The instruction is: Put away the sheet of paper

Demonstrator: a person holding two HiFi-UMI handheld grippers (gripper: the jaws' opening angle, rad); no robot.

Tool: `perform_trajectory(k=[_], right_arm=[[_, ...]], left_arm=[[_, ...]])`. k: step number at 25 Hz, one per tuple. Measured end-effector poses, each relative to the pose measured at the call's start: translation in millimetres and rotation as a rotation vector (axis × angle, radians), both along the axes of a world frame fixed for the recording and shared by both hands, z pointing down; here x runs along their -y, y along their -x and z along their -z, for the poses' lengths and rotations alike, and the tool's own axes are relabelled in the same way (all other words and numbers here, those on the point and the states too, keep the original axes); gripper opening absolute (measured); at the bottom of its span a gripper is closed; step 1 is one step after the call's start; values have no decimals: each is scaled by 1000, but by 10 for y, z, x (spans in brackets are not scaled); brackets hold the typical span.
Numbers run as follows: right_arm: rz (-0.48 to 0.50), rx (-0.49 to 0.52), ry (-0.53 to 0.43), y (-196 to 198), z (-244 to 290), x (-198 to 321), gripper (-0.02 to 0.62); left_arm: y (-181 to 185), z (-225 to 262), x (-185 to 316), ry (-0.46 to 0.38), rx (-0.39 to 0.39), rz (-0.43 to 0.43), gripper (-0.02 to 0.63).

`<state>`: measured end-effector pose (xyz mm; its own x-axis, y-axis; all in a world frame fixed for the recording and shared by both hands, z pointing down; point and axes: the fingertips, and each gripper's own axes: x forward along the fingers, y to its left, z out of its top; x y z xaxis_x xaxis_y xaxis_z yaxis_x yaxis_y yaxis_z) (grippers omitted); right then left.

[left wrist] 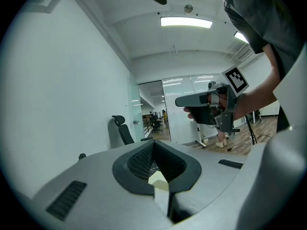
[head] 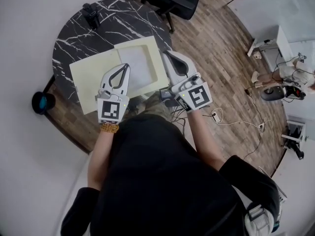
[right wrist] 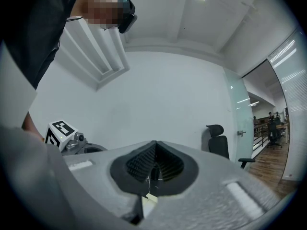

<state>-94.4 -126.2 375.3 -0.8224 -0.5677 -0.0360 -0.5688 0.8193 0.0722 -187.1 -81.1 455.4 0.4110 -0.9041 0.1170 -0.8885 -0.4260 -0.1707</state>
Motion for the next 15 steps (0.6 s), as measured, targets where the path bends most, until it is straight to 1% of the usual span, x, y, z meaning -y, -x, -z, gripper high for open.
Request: perform_trajectory(k=[2,5,15], right_arm=[[0,3,0,-2,1,7,-3],[-2,5,2,7,-1,12,-3],[-10,7,-2,-26,32,25,-3]], left_arm=[[2,-7,9,7,-11,4,3],[6,-26,21,-7,16,-15,3],[14,-57,56,5,14,-17,3]])
